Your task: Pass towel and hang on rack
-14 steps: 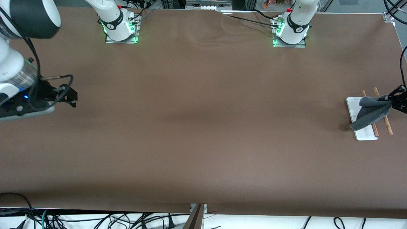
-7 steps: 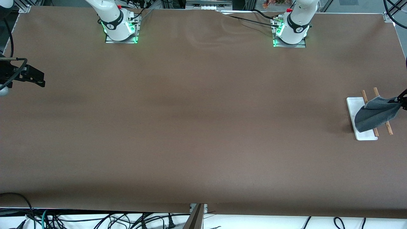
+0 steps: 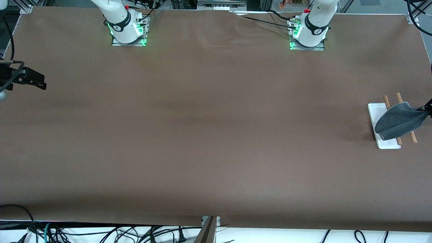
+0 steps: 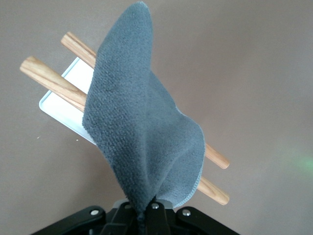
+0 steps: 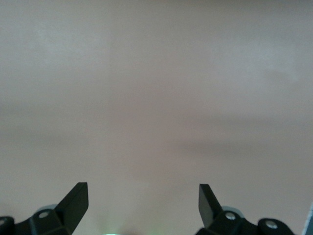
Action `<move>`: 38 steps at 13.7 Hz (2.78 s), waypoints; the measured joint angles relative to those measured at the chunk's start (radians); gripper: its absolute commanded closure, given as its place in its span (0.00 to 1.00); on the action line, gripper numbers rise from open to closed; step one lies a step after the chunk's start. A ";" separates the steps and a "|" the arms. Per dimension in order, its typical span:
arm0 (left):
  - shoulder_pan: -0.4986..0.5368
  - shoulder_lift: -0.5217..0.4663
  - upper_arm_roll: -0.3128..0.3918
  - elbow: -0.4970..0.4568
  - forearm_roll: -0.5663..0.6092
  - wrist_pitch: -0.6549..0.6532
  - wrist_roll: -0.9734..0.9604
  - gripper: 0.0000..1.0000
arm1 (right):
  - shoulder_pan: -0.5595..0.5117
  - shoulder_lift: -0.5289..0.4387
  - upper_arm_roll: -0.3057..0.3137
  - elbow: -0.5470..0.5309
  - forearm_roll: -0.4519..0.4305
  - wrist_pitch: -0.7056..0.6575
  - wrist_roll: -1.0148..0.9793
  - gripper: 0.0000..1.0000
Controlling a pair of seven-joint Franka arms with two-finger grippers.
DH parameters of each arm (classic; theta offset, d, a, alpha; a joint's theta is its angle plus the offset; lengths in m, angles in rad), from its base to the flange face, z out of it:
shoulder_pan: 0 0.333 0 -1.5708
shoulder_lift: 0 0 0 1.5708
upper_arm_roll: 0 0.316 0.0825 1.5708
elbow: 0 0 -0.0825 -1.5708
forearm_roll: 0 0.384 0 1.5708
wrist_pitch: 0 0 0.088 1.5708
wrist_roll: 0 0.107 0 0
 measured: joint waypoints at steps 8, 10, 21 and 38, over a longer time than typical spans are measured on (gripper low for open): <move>0.000 0.018 0.001 0.001 0.000 0.028 0.002 0.00 | -0.006 0.000 -0.004 0.000 0.044 -0.019 0.001 0.00; 0.000 0.019 0.002 0.002 0.000 0.033 0.004 0.00 | -0.005 0.000 0.003 0.000 0.044 -0.027 0.001 0.00; -0.012 -0.064 -0.005 0.110 0.000 0.026 0.007 0.00 | 0.001 0.003 0.009 -0.001 0.042 -0.029 0.000 0.00; -0.617 -0.457 -0.018 -0.080 0.000 -0.147 -1.348 0.00 | 0.005 0.005 0.010 -0.001 0.041 -0.027 -0.003 0.00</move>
